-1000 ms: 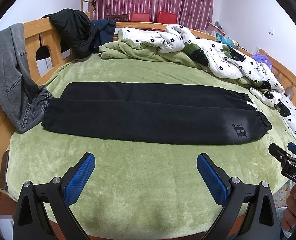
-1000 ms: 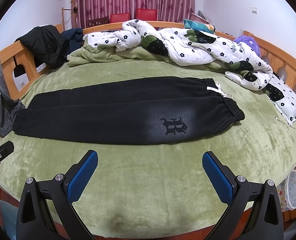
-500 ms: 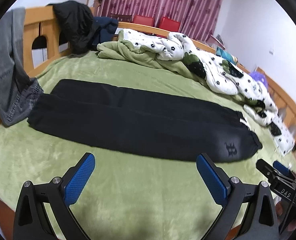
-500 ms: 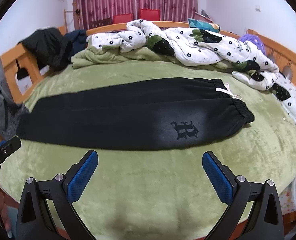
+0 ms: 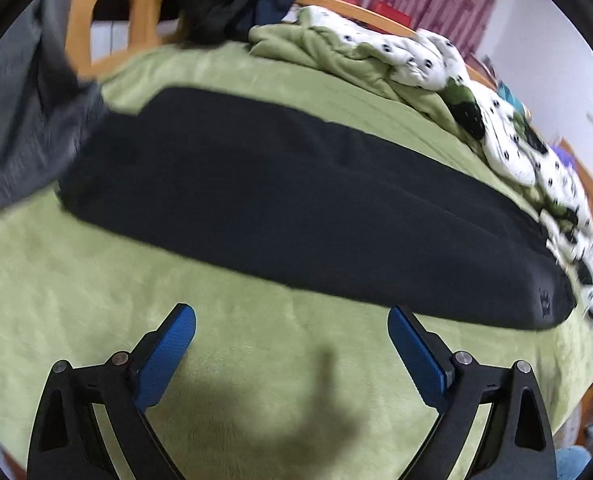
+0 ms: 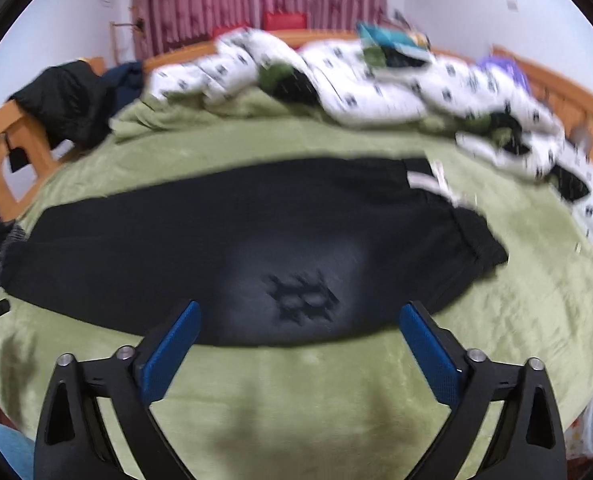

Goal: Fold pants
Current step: 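Grasp the sweatpants waistband edge with both grippers and lift it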

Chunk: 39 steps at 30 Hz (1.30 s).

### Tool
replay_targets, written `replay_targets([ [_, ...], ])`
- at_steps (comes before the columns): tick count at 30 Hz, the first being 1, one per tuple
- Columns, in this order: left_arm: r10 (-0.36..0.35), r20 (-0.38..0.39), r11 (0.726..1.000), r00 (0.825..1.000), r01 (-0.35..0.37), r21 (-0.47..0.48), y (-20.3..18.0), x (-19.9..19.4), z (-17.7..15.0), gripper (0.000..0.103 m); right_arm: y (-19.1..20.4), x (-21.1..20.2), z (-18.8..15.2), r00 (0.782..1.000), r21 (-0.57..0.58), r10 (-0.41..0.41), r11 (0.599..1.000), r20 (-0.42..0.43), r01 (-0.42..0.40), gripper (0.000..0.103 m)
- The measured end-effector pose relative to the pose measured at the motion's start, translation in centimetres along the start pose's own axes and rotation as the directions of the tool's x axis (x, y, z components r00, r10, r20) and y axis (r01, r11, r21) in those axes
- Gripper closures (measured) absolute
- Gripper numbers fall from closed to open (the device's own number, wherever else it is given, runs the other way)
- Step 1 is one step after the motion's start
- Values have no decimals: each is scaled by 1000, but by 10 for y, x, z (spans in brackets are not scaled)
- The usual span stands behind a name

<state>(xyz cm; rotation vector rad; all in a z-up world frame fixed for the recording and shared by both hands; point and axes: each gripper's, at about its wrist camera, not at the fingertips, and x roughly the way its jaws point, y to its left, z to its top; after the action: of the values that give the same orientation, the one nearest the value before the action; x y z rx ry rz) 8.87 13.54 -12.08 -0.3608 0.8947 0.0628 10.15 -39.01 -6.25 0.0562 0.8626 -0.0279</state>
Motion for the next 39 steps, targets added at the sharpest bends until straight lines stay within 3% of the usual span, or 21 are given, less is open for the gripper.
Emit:
replay_targets([
  [4,-43,-37,996,998,39,-85,28,23,-9,7,-34,28,-27,999,78,13,997,-47,-9,20],
  [7,-77,-23,986,997,73,-148,42,36,-11,7,-57,40,-40,999,153,32,988,-34,-26,20],
  [11,-97,6,979,995,97,-179,46,47,3,7,-74,60,-48,995,251,91,965,-32,-80,21],
  [14,-91,17,971,996,92,-221,51,58,16,11,-76,73,-45,991,292,136,948,-11,-127,28],
  [16,-63,36,966,997,70,-249,53,62,23,21,-76,82,-40,989,307,147,941,-2,-140,28],
  [18,-37,35,962,999,45,-271,57,66,29,44,-73,90,-31,989,315,147,939,6,-142,34],
  [19,-13,31,960,999,21,-281,58,69,33,51,-72,93,-25,989,317,149,938,1,-141,45],
  [21,8,26,960,1000,-1,-280,58,70,39,83,-69,101,-15,989,318,142,940,-29,-126,64],
  [22,4,25,962,1000,3,-274,59,68,42,91,-65,101,-7,991,307,131,944,-29,-116,75],
  [24,-12,48,965,999,24,-262,57,58,47,93,-58,92,4,994,285,110,953,4,-106,85],
  [28,-22,182,979,983,58,-196,43,23,69,94,-41,50,42,981,188,108,972,159,-138,87],
  [31,-14,246,982,969,59,-178,28,16,95,94,-40,45,72,972,182,139,968,192,-175,87],
  [35,36,276,990,960,4,-143,9,31,136,94,-29,65,115,968,166,121,973,218,-159,87],
  [39,99,290,992,952,-73,-100,-6,58,161,94,-20,90,136,965,159,106,976,241,-147,87],
])
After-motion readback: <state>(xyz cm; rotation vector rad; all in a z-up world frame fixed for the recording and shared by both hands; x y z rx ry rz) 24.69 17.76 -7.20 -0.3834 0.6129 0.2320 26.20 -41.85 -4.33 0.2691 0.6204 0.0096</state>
